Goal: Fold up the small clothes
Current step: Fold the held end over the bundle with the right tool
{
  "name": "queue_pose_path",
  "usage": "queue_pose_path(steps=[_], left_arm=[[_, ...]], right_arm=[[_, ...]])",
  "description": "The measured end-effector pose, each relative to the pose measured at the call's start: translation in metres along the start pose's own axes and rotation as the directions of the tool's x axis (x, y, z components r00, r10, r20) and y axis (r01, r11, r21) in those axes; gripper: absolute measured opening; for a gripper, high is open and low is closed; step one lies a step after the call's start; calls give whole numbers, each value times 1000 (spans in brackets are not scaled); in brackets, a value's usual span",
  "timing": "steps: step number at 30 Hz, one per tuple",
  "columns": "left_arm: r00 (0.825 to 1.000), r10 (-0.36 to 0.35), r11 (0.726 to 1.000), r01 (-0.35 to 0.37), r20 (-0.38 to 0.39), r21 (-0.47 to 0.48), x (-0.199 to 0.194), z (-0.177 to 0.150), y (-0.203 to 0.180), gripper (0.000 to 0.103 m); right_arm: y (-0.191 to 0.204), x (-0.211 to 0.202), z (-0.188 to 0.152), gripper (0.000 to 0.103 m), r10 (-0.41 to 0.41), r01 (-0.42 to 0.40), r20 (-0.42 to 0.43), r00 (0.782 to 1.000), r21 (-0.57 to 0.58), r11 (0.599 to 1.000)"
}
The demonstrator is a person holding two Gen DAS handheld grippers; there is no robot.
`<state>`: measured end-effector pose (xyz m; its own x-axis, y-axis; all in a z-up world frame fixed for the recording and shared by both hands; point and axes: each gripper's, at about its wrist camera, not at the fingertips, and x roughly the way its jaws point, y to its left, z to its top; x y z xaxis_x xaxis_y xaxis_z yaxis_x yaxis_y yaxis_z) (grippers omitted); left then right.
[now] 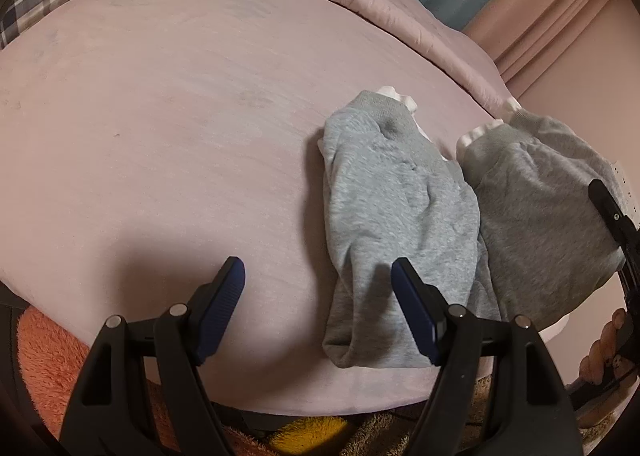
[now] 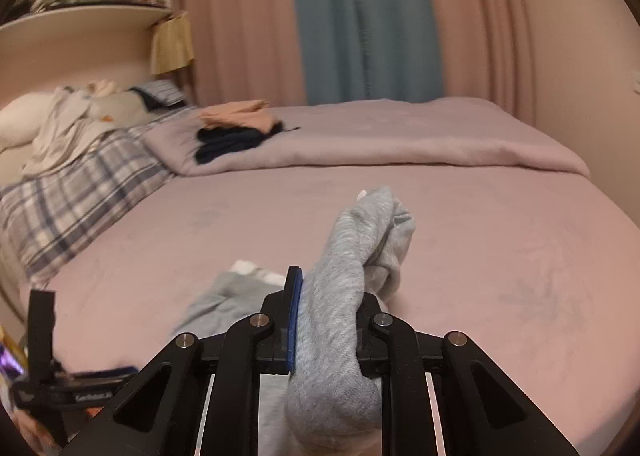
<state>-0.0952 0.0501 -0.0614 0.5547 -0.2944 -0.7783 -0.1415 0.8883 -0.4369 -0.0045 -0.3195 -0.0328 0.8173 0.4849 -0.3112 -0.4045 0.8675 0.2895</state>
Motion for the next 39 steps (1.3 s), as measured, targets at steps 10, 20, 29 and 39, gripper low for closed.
queue_pose_path(steps=[10, 20, 29, 39], left_arm=[[1000, 5, 1000, -5, 10, -22, -6, 1, 8, 76], [1000, 8, 999, -8, 14, -44, -9, 4, 14, 76], [1000, 8, 999, -7, 24, -45, -11, 5, 13, 76], [1000, 12, 999, -11, 20, -51, -12, 8, 16, 76]], right_arm=[[31, 14, -8, 13, 132, -137, -73, 989, -57, 989], [62, 22, -26, 13, 194, -215, -159, 968, -128, 968], [77, 37, -41, 13, 238, -280, -259, 936, -139, 950], [87, 52, -60, 13, 251, -313, -346, 904, -135, 940]])
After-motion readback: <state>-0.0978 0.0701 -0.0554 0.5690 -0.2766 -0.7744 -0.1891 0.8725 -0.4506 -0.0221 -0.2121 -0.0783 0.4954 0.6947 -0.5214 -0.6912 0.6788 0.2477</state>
